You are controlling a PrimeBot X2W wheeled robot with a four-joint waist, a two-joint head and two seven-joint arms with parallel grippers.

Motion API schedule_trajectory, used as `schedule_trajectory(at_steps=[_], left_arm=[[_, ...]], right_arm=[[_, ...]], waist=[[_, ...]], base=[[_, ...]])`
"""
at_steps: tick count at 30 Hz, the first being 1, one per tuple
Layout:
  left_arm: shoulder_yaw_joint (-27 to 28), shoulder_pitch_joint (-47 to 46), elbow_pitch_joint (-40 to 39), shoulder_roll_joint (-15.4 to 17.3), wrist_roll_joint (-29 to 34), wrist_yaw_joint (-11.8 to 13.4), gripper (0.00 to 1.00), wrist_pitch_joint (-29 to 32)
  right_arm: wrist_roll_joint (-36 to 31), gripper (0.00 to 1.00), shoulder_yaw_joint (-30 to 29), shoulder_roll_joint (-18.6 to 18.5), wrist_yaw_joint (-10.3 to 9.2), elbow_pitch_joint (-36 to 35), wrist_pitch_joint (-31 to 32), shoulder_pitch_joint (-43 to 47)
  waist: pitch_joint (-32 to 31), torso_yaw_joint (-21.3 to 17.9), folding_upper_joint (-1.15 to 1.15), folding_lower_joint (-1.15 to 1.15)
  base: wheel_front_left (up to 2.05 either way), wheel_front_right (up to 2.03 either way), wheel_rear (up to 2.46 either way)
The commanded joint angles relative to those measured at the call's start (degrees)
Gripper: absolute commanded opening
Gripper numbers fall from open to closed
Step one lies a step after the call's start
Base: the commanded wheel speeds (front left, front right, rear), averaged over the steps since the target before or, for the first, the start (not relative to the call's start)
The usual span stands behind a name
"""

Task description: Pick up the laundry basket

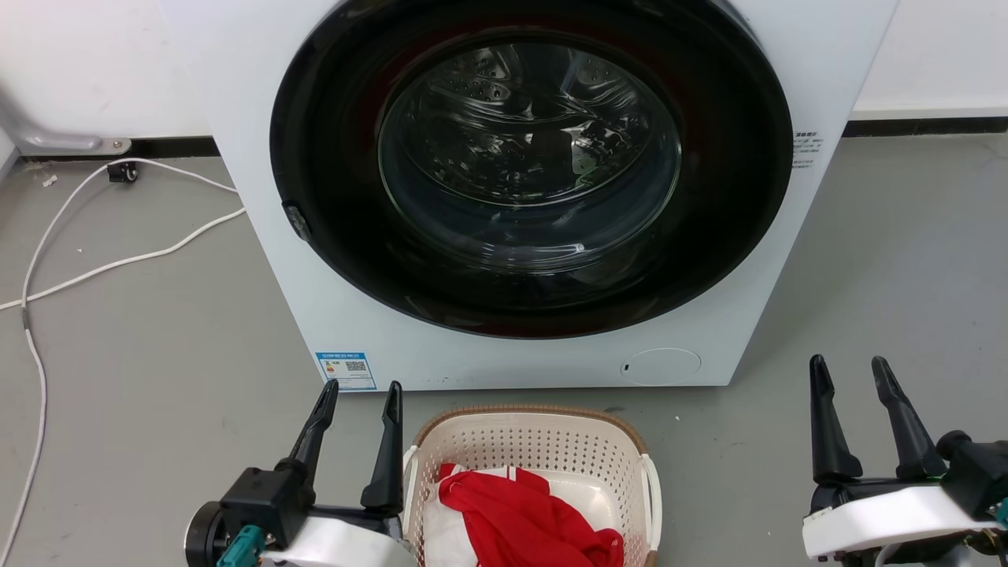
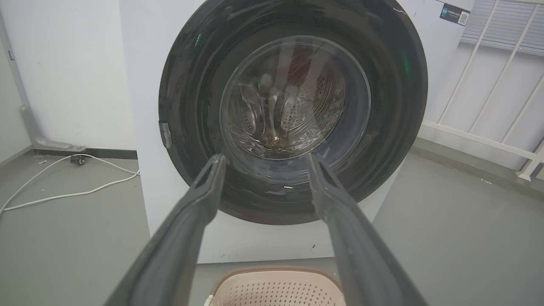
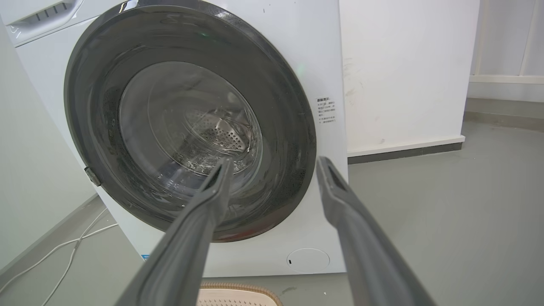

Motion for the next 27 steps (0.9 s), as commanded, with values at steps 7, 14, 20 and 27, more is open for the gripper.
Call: schedule_trajectory(at_steps=[7, 14, 20, 27], left_arm=[[-2.07, 0.53, 0.33, 1.22, 3.39, 1.10, 1.00, -1.23], [-2.84, 0.93, 0.76, 1.21, 5.46, 1.51, 1.00, -2.12], [-2.37, 1.33, 1.09, 0.82, 7.10, 0.73, 1.00, -2.72], [-0.72, 2.13, 1.16, -0.58, 8.67, -0.13, 1.00, -3.53]], right_arm=[[-4.27, 1.00, 0.76, -0.07, 0.12, 0.49, -1.28, 0.66], [-6.31, 1.00, 0.38, -0.06, 0.07, 1.61, -2.07, 0.71], [-8.24, 1.00, 0.29, -0.05, 0.07, 1.97, -2.79, 0.75], [-10.64, 1.00, 0.29, -0.04, 0.07, 1.76, -3.51, 0.72]], waist=[[-0.15, -0.04, 0.00, 0.00], [-0.16, -0.15, 0.00, 0.00], [-0.18, -0.24, 0.00, 0.00], [-0.17, -0.37, 0.00, 0.00]], base=[[0.00, 0.00, 0.00], [0.00, 0.00, 0.00], [0.00, 0.00, 0.00], [0.00, 0.00, 0.00]])
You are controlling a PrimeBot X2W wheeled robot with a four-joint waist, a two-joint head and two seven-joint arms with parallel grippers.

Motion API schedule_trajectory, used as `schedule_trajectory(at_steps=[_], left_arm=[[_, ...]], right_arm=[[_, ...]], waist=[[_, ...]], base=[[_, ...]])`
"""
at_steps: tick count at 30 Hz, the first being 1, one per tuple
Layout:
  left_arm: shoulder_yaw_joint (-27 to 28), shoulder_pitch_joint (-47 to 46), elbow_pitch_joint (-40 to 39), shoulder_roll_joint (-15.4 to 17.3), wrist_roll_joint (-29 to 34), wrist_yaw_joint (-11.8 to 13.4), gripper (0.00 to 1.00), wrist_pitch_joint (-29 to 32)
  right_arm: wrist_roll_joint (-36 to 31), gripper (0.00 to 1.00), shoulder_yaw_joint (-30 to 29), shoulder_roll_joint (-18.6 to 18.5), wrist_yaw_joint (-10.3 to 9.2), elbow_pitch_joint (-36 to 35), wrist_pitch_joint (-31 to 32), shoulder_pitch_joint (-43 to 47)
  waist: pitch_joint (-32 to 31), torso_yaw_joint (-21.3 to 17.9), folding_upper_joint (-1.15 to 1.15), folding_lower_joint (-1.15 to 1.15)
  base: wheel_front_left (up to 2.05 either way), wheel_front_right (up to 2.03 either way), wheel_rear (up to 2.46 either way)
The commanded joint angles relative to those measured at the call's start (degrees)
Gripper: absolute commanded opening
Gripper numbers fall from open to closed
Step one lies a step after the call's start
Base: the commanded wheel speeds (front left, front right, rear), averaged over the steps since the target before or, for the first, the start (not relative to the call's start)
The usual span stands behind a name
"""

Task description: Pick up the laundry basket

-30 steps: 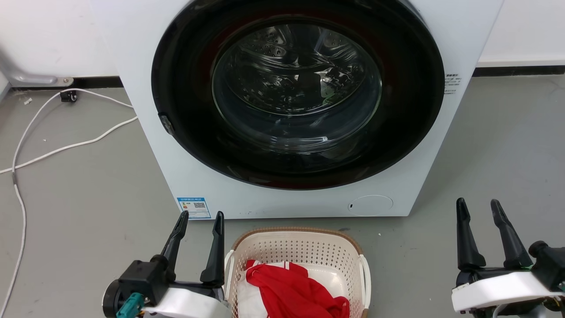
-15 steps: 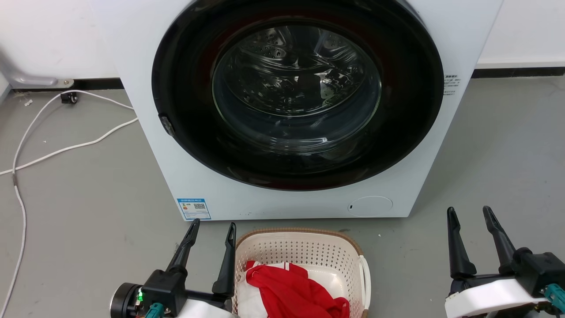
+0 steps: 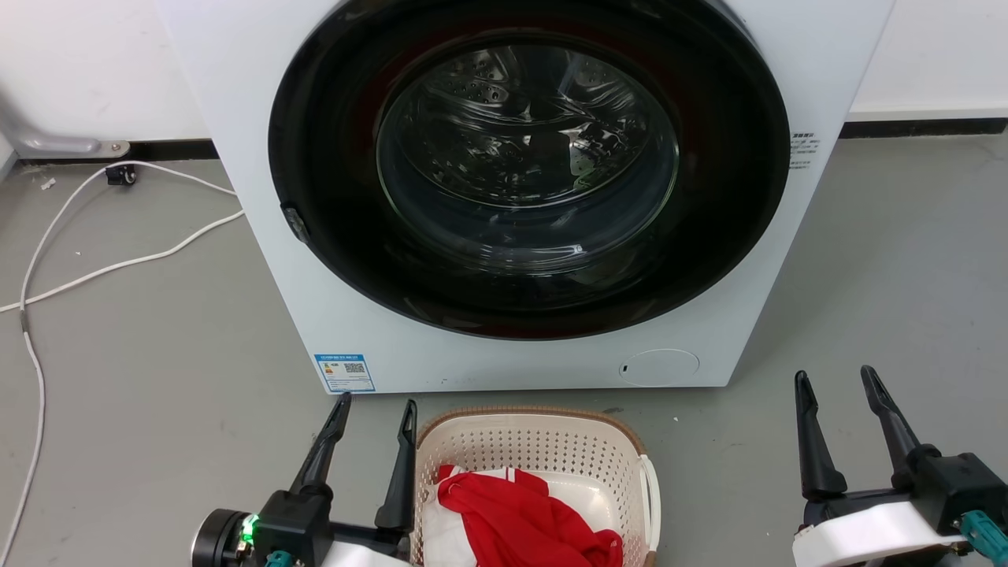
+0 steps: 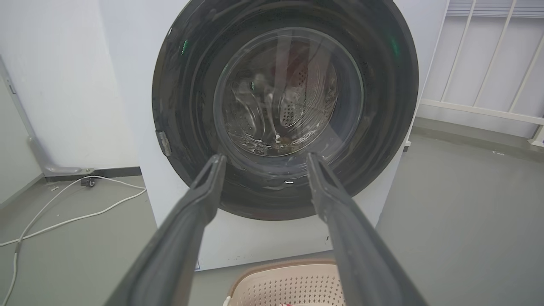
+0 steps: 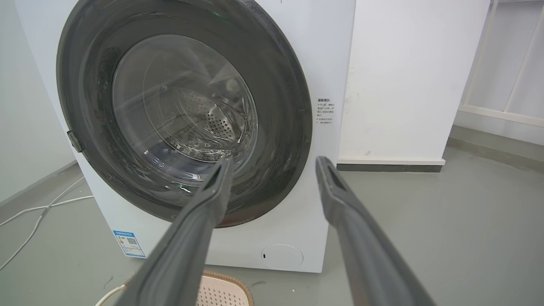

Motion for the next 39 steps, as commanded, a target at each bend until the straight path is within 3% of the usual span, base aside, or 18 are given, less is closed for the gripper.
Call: schedule_trajectory(at_steps=[1, 17, 31, 39], left_arm=[[0.65, 0.76, -0.44, -0.55, 1.24, -0.40, 1.00, -0.56], [2.58, 1.49, 0.35, -2.33, 4.88, -3.44, 1.00, -1.34], [3.27, 1.48, 0.26, -3.02, 5.30, -4.09, 1.00, -1.34], [3.94, -0.51, 1.25, -3.12, 5.00, -4.76, 1.00, -1.34]], right_arm=[[-1.40, 1.00, -0.05, -0.02, -0.02, -0.36, -0.58, 0.10], [-3.33, 1.00, 0.34, -0.01, -0.02, -0.93, -1.35, 0.60], [-2.78, 1.00, 0.31, -0.01, -0.02, -1.17, -1.35, 0.56], [-3.77, 1.00, 0.18, -0.01, -0.02, -0.20, -1.35, -1.54]], waist=[[0.03, 0.00, 0.00, 0.00], [0.13, -0.14, 0.00, 0.00], [0.49, -0.24, 0.00, 0.00], [4.97, -0.46, 0.00, 0.00]], base=[[0.00, 0.00, 0.00], [0.00, 0.00, 0.00], [0.00, 0.00, 0.00], [0.00, 0.00, 0.00]])
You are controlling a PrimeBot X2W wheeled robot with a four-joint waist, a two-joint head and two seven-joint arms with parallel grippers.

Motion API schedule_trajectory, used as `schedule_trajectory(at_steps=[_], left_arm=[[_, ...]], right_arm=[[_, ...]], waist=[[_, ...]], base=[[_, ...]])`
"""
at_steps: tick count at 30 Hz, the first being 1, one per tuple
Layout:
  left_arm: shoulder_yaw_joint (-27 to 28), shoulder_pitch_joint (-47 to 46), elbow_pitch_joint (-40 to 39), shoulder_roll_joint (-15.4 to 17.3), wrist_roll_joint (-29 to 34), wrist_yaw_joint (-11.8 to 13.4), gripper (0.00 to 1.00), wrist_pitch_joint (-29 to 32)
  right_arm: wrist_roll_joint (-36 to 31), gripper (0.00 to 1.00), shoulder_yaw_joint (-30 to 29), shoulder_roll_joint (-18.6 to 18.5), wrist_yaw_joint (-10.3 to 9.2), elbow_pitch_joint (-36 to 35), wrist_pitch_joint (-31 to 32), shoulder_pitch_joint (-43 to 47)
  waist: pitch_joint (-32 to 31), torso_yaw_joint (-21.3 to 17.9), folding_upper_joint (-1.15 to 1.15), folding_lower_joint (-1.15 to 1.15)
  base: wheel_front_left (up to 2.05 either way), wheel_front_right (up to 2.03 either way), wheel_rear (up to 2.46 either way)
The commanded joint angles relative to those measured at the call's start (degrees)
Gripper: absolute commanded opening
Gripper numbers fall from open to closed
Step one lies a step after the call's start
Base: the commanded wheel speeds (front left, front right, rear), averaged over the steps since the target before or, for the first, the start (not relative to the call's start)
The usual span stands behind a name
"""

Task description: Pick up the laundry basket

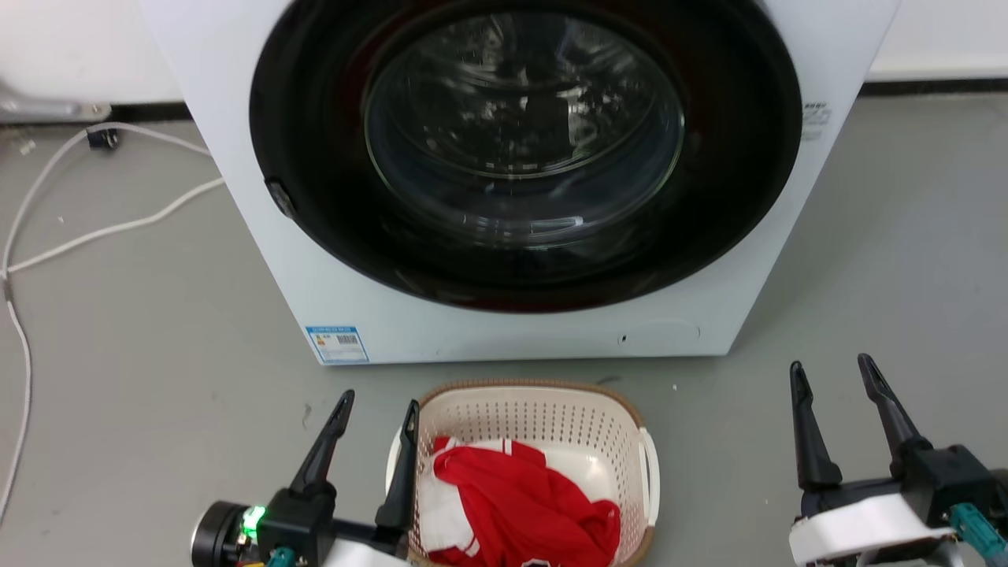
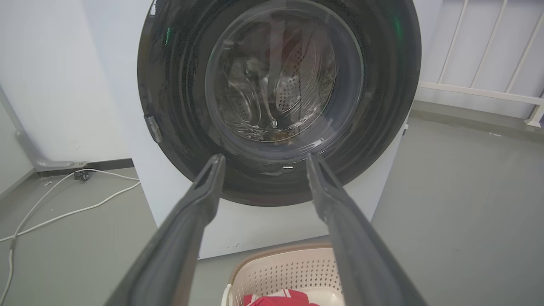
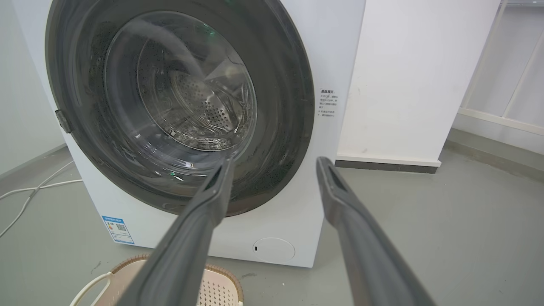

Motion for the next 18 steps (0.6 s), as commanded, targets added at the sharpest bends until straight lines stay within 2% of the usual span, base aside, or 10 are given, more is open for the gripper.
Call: schedule_trajectory(at_steps=[1, 8, 10, 18], left_arm=[[0.51, -1.68, 0.66, -0.02, 0.19, -0.34, 1.00, -0.16], [2.65, -8.66, 5.65, 1.08, 0.07, -1.82, 1.00, -0.15], [3.42, -12.26, 9.33, 1.88, -0.17, -2.38, 1.00, -0.15], [3.86, -23.07, 23.69, 4.68, -1.07, -3.39, 1.00, -0.15]], right_arm=[[-0.82, 1.00, 0.02, -0.01, -0.02, 0.52, -0.12, -1.70], [-2.02, 1.00, 0.58, 0.00, -0.02, 3.26, 0.88, -7.21], [-2.45, 1.00, 1.33, -0.01, -0.02, 4.98, 2.47, -10.12], [-1.23, 1.00, 2.74, 0.01, -0.02, 12.89, 7.82, -18.76]], waist=[[3.22, -0.20, 0.00, 0.00], [12.94, -0.60, 0.00, 0.00], [16.64, -0.88, 0.00, 0.00], [24.39, -1.14, 0.00, 0.00]], base=[[0.00, 0.00, 0.00], [0.00, 0.00, 0.00], [0.00, 0.00, 0.00], [0.00, 0.00, 0.00]])
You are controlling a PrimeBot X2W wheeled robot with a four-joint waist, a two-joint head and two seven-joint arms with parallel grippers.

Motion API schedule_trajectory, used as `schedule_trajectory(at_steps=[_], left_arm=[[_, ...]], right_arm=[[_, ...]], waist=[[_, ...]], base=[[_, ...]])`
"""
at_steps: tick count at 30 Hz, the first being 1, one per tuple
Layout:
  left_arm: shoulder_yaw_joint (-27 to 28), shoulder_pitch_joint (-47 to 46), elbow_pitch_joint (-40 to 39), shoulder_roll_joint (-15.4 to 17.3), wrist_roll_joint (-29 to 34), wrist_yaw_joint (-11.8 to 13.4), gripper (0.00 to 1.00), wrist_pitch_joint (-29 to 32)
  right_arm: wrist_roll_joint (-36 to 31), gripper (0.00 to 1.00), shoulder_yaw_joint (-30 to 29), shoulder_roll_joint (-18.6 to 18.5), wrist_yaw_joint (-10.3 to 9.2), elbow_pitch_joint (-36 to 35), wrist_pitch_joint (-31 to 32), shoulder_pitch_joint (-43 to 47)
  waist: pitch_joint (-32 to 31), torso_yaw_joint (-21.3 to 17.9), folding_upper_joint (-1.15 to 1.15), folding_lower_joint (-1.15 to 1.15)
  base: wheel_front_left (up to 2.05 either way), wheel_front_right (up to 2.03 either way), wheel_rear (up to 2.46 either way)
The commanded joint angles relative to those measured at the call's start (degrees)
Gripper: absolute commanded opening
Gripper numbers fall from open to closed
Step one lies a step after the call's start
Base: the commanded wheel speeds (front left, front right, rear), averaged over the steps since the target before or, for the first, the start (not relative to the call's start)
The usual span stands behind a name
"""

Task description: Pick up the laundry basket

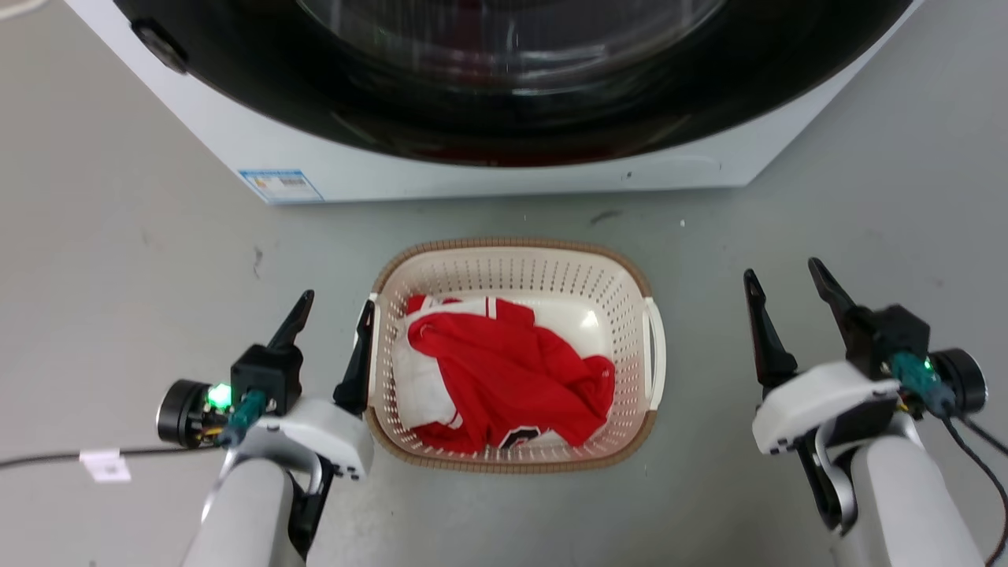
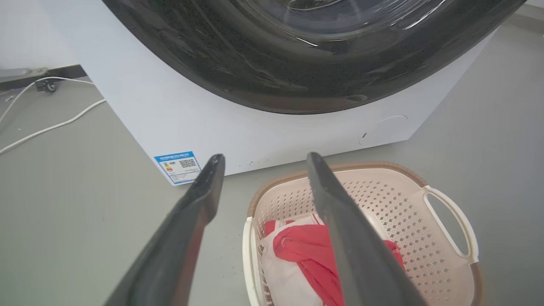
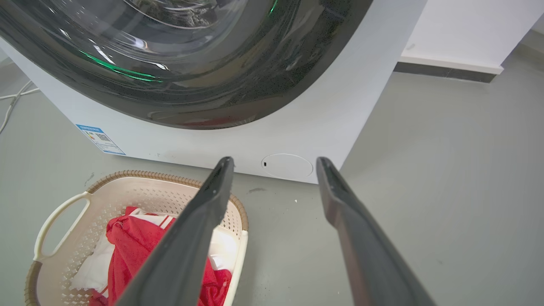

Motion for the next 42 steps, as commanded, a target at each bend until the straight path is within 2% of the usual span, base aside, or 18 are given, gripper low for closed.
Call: schedule_trajectory(at_steps=[1, 10, 19, 30, 38, 42], left_arm=[[-0.29, -3.41, 3.83, 0.81, -0.34, -0.34, 1.00, -0.15], [-3.97, -16.92, 23.24, 3.36, -2.18, -0.73, 1.00, 0.63], [-14.71, -26.18, 34.46, 5.14, -9.60, -0.78, 1.00, 3.88], [-27.91, -32.85, 36.95, 8.69, -21.15, -0.74, 1.00, 10.14], [-37.04, -36.35, 35.26, 11.27, -28.42, -0.75, 1.00, 14.44], [-39.84, -37.45, 34.92, 12.05, -30.73, -0.75, 1.00, 15.36]], right_arm=[[0.56, 1.00, 0.38, 0.01, -0.02, 2.21, 1.16, -2.99], [3.60, 1.00, 3.28, 0.01, -0.02, 16.01, 7.42, -13.54], [7.09, 1.00, 6.28, 0.00, -0.02, 29.35, 11.50, -22.91], [9.32, 1.00, 9.47, 0.01, -0.02, 42.57, 14.71, -32.00], [12.19, 1.00, 12.19, 0.01, -0.02, 48.54, 15.59, -36.41], [13.24, 1.00, 13.01, 0.01, -0.02, 50.12, 15.38, -37.59]], waist=[[4.24, -0.13, 0.00, -0.01], [10.77, 0.22, 0.00, -0.01], [15.58, 1.02, 0.00, -0.01], [19.57, 1.66, 0.00, -0.01], [21.88, 2.01, 0.00, -0.01], [22.64, 2.11, 0.00, -0.01]], base=[[0.00, 0.00, 0.00], [0.00, 0.00, 0.00], [0.00, 0.00, 0.00], [0.00, 0.00, 0.00], [0.00, 0.00, 0.00], [0.00, 0.00, 0.00]])
